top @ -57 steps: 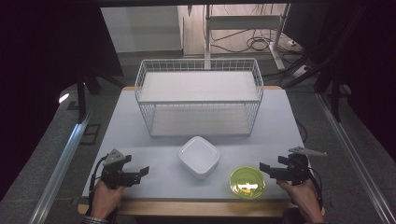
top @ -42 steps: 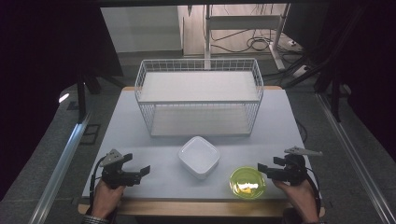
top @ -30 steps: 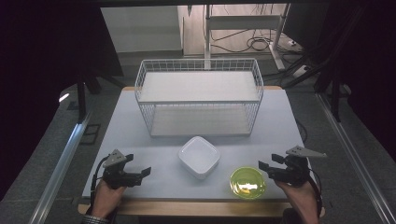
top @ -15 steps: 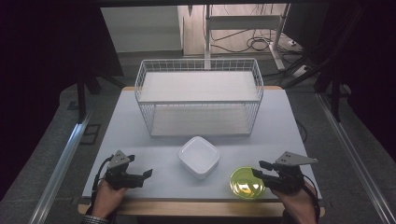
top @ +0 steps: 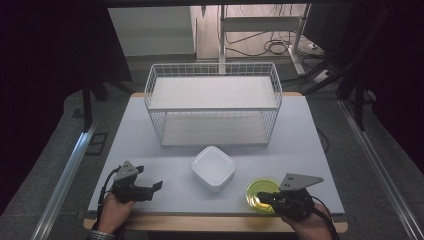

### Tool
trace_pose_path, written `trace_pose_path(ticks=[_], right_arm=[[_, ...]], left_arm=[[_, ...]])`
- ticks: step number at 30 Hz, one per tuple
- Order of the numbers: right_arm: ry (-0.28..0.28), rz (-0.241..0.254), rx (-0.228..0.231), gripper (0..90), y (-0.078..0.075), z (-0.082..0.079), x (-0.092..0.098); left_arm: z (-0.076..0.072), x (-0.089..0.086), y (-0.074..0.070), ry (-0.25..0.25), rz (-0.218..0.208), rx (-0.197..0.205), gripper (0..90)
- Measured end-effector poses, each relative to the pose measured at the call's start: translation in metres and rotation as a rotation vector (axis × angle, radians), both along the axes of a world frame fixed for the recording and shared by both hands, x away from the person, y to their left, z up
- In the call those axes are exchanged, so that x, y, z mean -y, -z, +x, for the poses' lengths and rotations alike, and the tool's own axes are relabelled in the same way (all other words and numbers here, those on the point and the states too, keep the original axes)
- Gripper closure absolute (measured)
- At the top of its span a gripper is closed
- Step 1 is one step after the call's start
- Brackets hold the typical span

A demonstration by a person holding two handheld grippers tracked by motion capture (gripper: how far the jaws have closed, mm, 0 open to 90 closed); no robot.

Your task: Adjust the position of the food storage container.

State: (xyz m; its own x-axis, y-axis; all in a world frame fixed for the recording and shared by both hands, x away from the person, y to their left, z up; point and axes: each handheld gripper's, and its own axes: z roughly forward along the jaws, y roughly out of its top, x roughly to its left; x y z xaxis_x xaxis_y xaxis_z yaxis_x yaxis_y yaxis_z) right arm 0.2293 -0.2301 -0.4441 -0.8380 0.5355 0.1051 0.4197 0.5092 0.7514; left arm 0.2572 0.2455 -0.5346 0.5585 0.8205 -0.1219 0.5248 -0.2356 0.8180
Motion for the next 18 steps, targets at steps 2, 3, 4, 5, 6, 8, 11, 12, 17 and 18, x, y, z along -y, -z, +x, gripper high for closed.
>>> trace_pose_path(ticks=[2, 3, 4, 5, 6, 8, 11, 12, 17, 18], right_arm=[[-0.011, -0.003, -0.011, 88.5, 0.001, -0.002, -0.002], [-0.012, -0.005, -0.016, 88.8, 0.002, -0.003, -0.003], [-0.011, -0.008, -0.024, 88.9, 0.002, -0.003, -0.004], [-0.011, -0.008, -0.024, 88.9, 0.002, -0.003, -0.004], [-0.011, -0.007, -0.03, 88.9, 0.002, -0.004, -0.005], [-0.015, -0.004, -0.036, 89.1, 0.003, -0.004, -0.006], [-0.036, -0.021, -0.033, 89.2, 0.003, -0.008, -0.009], [-0.044, -0.027, -0.03, 89.2, 0.003, -0.009, -0.01], [-0.074, -0.047, -0.048, 89.1, 0.004, -0.014, -0.01], [-0.077, -0.05, -0.054, 89.2, 0.005, -0.015, -0.01]], left_arm=[[0.001, -0.001, 0.001, 0.002, -0.002, -0.002, 4.3], [0.001, -0.002, 0.002, 0.003, -0.004, -0.004, 4.3], [0.001, -0.003, 0.002, 0.001, -0.01, -0.006, 4.3], [0.001, -0.003, 0.002, 0.001, -0.01, -0.006, 4.3], [0.002, -0.004, 0.002, -0.001, -0.015, -0.006, 4.3], [0.001, -0.006, 0.002, -0.005, -0.016, -0.002, 4.3], [0.001, -0.006, 0.001, -0.007, -0.005, 0.007, 4.3], [0.002, -0.006, 0.001, -0.004, 0.0, 0.009, 4.3], [0.002, -0.003, 0.002, 0.001, 0.022, 0.011, 4.1], [0.002, -0.004, 0.002, 0.001, 0.022, 0.012, 4.1]])
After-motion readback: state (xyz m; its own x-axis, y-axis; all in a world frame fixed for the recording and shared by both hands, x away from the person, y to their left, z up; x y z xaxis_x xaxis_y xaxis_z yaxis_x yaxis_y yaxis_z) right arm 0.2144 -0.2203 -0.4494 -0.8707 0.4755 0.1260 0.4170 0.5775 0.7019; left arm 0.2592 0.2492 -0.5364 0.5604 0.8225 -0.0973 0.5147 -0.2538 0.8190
